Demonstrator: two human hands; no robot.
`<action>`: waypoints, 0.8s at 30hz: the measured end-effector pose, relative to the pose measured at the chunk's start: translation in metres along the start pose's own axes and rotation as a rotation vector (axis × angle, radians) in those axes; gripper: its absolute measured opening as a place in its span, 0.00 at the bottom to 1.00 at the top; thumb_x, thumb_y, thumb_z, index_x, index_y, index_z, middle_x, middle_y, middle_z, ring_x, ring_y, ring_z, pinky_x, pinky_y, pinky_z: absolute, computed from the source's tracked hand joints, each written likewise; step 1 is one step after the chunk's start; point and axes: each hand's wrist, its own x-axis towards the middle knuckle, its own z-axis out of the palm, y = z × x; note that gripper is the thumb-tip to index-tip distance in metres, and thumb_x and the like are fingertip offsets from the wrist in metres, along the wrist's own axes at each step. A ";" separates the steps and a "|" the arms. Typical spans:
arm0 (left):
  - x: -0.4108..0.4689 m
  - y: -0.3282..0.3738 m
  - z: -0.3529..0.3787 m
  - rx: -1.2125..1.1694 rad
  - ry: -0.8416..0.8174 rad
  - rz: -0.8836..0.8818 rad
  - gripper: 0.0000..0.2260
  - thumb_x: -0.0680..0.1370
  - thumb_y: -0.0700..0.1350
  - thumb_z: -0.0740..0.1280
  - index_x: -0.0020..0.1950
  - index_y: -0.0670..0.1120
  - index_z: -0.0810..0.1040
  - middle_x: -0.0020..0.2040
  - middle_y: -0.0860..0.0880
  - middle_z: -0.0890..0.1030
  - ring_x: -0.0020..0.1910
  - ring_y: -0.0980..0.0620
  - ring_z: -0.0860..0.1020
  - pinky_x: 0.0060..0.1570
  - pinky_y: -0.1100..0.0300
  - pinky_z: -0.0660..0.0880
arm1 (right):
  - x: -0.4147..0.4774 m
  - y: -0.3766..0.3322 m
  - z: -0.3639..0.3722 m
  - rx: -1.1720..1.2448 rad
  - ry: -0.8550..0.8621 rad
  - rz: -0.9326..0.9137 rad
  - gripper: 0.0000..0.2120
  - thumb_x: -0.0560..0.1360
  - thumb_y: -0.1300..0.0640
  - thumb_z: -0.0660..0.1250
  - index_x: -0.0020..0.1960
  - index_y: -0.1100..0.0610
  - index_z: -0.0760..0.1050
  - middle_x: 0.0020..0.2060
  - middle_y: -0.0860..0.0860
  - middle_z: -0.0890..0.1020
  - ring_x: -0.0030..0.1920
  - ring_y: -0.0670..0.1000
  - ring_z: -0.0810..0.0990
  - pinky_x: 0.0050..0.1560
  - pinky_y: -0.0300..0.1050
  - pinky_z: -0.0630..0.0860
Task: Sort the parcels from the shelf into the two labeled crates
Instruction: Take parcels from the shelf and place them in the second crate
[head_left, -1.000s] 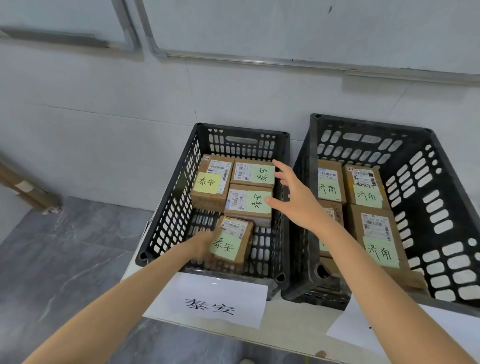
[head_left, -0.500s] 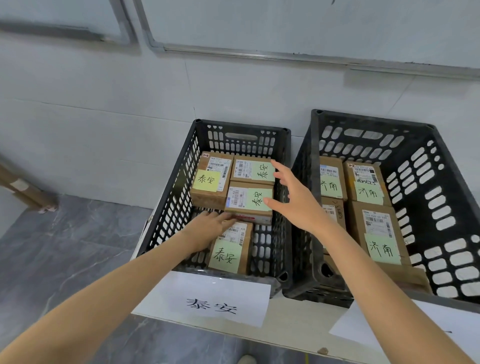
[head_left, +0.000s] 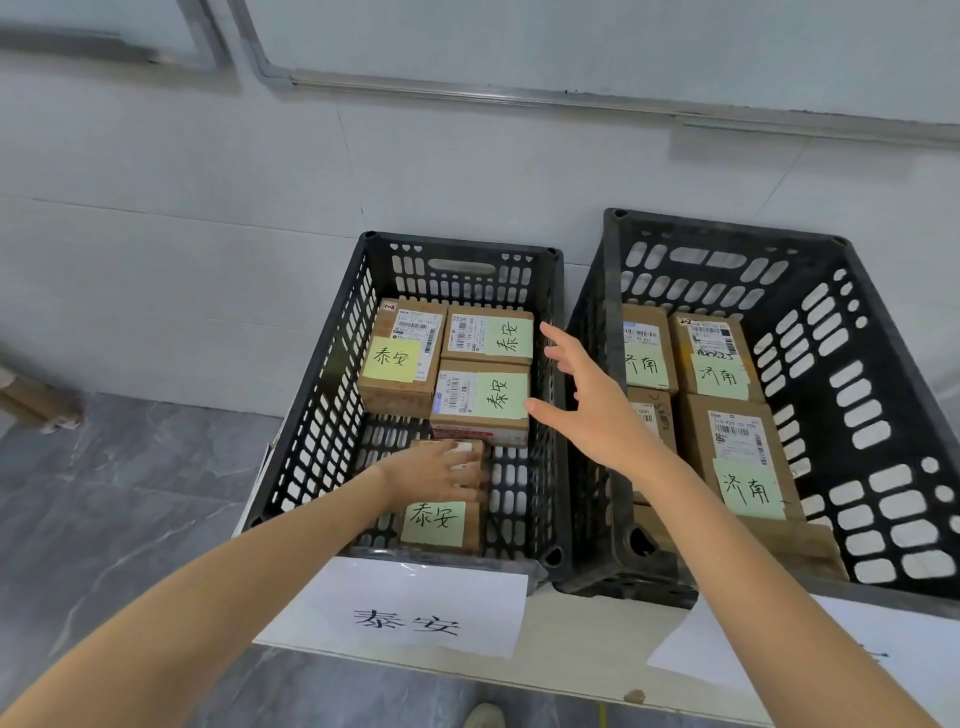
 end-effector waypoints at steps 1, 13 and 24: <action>0.001 -0.001 0.001 -0.017 0.003 -0.018 0.42 0.71 0.36 0.72 0.78 0.49 0.52 0.79 0.43 0.55 0.77 0.41 0.52 0.75 0.44 0.55 | 0.000 0.000 0.000 0.000 0.001 -0.002 0.39 0.77 0.56 0.71 0.78 0.43 0.50 0.74 0.48 0.66 0.70 0.41 0.62 0.65 0.39 0.60; 0.026 0.006 -0.001 -0.519 0.073 -0.576 0.50 0.65 0.66 0.71 0.77 0.46 0.50 0.72 0.45 0.59 0.70 0.44 0.61 0.66 0.45 0.64 | 0.006 0.003 -0.002 0.015 0.014 0.007 0.40 0.77 0.55 0.71 0.79 0.42 0.49 0.75 0.47 0.65 0.73 0.43 0.61 0.64 0.39 0.60; 0.042 0.013 -0.005 -0.511 0.037 -0.693 0.47 0.68 0.67 0.69 0.76 0.46 0.52 0.73 0.44 0.57 0.70 0.42 0.59 0.63 0.42 0.66 | 0.012 0.006 -0.001 -0.038 0.025 -0.011 0.39 0.77 0.54 0.71 0.79 0.42 0.51 0.74 0.45 0.66 0.66 0.36 0.60 0.65 0.38 0.58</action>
